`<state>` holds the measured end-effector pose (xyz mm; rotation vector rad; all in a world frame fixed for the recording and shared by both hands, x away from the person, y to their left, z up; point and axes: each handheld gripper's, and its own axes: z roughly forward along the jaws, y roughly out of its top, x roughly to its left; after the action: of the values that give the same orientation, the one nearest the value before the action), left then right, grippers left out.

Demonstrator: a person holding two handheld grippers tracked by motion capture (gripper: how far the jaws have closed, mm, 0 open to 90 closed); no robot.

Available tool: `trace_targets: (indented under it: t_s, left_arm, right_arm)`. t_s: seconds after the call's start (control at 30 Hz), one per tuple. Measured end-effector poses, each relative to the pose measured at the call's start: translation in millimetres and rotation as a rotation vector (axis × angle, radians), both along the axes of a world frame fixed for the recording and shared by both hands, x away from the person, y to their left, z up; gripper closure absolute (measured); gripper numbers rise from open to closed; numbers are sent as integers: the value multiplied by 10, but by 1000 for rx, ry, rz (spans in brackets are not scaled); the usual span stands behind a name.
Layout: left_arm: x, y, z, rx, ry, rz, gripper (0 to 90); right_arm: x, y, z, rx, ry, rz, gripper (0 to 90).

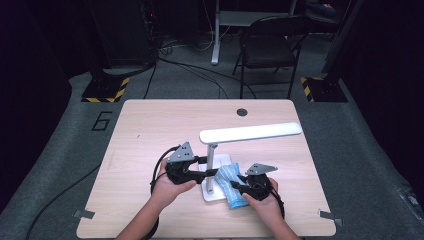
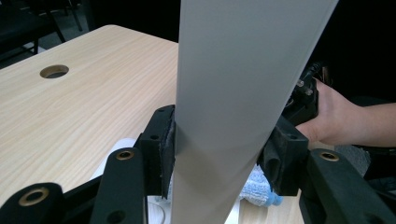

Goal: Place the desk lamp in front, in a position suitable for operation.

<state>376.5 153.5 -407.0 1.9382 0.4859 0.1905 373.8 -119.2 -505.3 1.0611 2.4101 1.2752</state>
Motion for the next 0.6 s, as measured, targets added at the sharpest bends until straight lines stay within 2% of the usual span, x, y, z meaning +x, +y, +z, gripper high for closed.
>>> trace_targets:
  t_s: [0.13,0.23,0.33,0.57,0.6]
  left_arm:
    - [13,5,6,5,3,-4,508]
    - [8,-7,5,-7,18,8,504]
    - [16,-10,18,5,15,9,502]
    - [23,-19,31,0,43,18,493]
    - [30,-19,32,1,37,12,492]
  right_arm:
    - [-2,27,-22,4,15,-13,631]
    - [-7,37,-30,3,8,-21,624]
    - [-13,50,-31,1,10,-24,603]
    - [-5,68,-43,-14,9,-26,569]
    - [-4,74,-45,-13,10,-30,568]
